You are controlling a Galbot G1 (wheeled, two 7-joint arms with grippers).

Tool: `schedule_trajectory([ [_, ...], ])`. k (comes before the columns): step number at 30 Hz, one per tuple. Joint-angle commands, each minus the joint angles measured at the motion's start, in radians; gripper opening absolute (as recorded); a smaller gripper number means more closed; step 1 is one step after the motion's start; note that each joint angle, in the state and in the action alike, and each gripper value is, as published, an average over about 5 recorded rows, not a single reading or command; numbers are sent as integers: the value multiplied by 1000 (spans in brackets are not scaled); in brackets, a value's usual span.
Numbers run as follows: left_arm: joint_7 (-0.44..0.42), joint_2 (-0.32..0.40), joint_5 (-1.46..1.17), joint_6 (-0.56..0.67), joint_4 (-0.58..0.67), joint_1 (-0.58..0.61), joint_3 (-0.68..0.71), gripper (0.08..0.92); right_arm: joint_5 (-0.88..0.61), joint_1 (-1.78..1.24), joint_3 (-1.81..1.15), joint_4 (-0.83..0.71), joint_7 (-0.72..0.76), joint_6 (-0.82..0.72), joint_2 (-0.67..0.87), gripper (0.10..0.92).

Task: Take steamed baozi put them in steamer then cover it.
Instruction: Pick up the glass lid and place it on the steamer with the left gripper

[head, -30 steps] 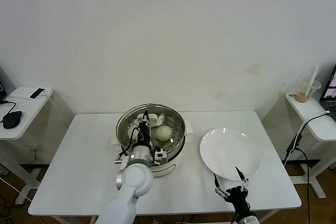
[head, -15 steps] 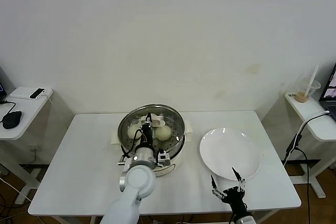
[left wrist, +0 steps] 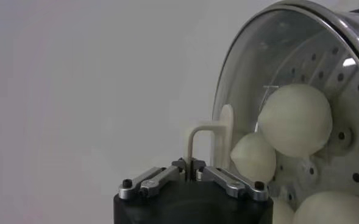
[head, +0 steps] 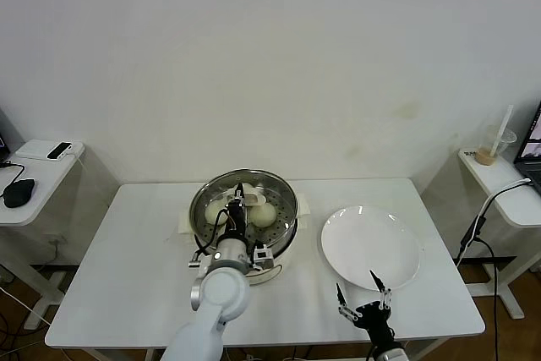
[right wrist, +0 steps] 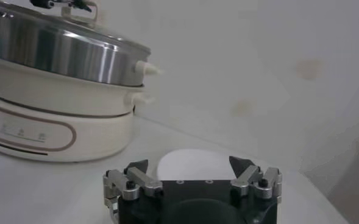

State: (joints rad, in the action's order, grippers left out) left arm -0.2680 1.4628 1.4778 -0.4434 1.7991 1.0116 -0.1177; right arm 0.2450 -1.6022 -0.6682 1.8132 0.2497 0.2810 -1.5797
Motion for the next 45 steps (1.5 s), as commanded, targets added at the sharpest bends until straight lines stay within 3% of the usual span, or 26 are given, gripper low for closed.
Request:
schedule_trajectory([
  [1, -10, -5, 26, 6, 2, -5, -2, 131, 1, 0, 1, -2, 1, 0, 0, 823],
  [23, -12, -6, 33, 29, 22, 9, -10, 149, 7, -2, 12, -2, 4, -2, -1, 823],
  [35, 13, -52, -10, 52, 167, 118, -11, 476, 8, -4, 15, -6, 3, -4, 0, 823],
  [45, 150, -114, -170, 115, 344, 307, -78, 764, -30, -2, 10, -30, -7, -8, 5, 823],
])
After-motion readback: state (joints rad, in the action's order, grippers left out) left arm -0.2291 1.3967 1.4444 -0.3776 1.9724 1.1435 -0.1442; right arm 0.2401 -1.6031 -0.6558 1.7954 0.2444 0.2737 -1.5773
